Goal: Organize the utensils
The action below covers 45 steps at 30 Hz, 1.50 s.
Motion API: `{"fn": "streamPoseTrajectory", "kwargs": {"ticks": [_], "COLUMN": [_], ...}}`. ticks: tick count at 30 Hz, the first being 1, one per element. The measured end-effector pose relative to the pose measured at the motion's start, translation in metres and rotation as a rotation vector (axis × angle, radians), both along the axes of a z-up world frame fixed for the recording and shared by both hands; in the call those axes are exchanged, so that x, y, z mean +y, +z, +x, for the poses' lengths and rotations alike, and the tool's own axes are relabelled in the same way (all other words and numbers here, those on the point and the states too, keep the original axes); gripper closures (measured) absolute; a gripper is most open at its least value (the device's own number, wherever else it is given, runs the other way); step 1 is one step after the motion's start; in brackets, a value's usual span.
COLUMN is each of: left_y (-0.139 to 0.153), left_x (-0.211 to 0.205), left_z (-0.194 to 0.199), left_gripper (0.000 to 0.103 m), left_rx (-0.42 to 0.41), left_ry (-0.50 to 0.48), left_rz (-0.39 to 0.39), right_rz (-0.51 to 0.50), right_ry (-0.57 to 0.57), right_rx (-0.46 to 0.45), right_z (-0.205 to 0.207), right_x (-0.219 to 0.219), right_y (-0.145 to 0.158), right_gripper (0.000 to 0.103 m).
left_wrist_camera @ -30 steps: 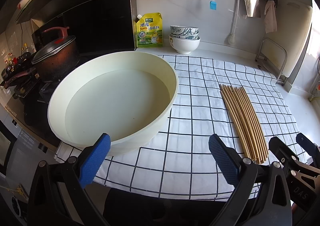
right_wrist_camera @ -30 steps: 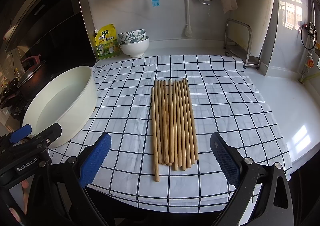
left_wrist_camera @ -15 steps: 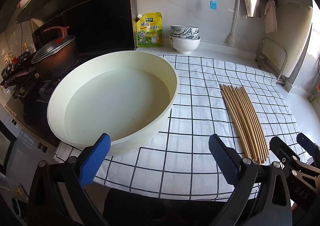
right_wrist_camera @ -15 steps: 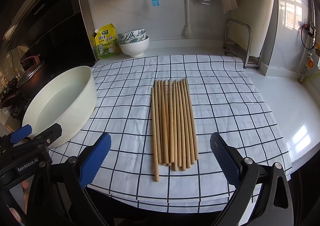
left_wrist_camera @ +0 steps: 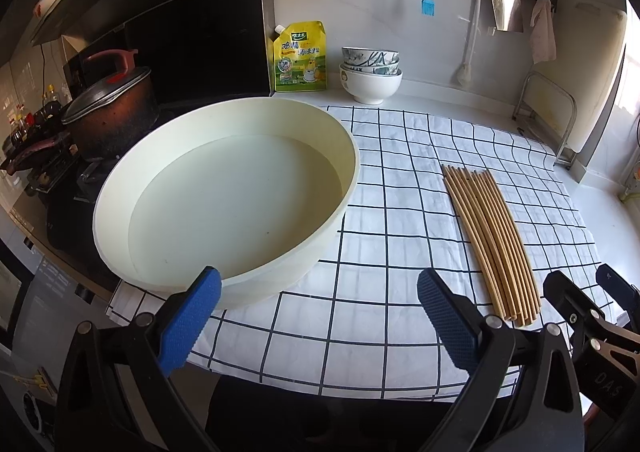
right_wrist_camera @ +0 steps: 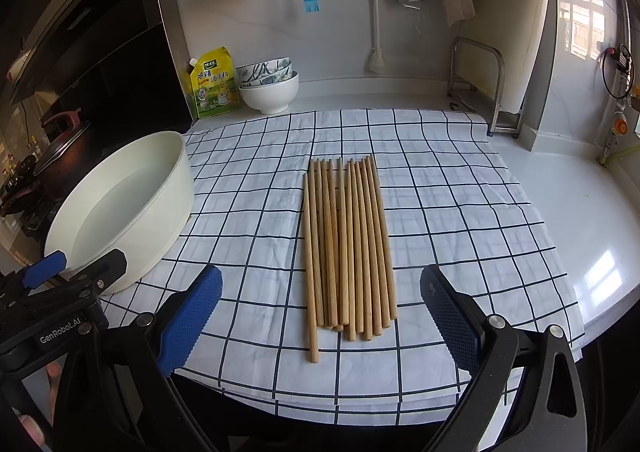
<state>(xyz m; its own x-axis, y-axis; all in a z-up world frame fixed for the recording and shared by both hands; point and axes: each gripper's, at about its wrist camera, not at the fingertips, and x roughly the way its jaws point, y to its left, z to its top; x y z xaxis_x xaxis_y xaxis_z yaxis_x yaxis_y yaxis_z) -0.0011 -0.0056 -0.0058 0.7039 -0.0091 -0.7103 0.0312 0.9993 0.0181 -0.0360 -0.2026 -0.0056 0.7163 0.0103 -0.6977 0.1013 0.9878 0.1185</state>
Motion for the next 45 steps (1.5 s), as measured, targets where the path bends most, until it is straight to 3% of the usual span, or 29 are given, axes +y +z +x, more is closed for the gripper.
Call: {"fn": "streamPoseTrajectory", "kwargs": {"ticks": [9, 18, 23, 35, 45], "left_y": [-0.004, -0.017, -0.031, -0.056, -0.071], "left_x": [-0.006, -0.045, -0.073, -0.100, -0.107], "left_z": [0.004, 0.021, 0.040, 0.070, 0.080], "left_gripper": [0.006, 0.006, 0.006, 0.006, 0.006], "left_rx": [0.007, 0.055, 0.123, 0.194, 0.233], "left_ry": [-0.015, -0.103, -0.152, -0.111, -0.101], "left_rz": [-0.001, -0.033, -0.065, -0.039, -0.029], "right_rz": [0.012, -0.032, -0.042, -0.043, -0.124], "right_ry": [0.004, -0.085, -0.070, -0.006, 0.013], "right_rx": [0.014, 0.060, 0.121, 0.244, 0.276], "right_z": [0.004, 0.016, 0.037, 0.095, 0.105], "right_x": [-0.007, -0.065, -0.091, -0.105, -0.097], "right_y": [-0.004, -0.013, -0.029, -0.064, -0.077], "right_gripper": [0.008, 0.008, 0.008, 0.008, 0.008]}}
